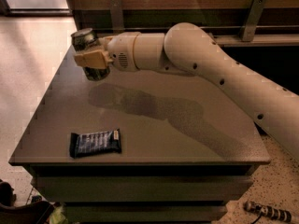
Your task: Place green can upright
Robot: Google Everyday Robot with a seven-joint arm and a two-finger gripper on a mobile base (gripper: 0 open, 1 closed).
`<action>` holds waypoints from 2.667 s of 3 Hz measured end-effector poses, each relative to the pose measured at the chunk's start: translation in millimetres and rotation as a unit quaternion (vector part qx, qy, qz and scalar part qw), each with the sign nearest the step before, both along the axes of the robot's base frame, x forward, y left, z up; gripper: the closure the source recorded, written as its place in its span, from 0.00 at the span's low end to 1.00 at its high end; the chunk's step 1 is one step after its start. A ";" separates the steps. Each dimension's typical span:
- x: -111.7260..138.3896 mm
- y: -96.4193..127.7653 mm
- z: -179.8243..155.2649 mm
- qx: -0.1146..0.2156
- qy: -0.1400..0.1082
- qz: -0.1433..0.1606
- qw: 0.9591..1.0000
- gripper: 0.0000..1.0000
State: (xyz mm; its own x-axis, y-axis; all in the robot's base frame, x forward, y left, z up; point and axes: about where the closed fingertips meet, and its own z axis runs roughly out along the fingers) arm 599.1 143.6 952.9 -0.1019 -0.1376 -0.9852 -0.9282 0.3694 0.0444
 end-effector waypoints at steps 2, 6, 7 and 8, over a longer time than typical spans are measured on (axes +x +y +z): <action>-10.8 15.1 -17.3 0.013 -0.035 0.001 0.999 1.00; -22.3 41.8 -63.3 0.029 -0.029 0.010 0.999 1.00; -17.9 50.1 -65.0 0.037 -0.040 0.017 0.998 1.00; -16.9 54.7 -70.3 0.043 -0.043 0.017 0.998 1.00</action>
Offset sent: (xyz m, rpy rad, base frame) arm -0.0135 0.0216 -0.0303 0.0463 -0.1002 0.0019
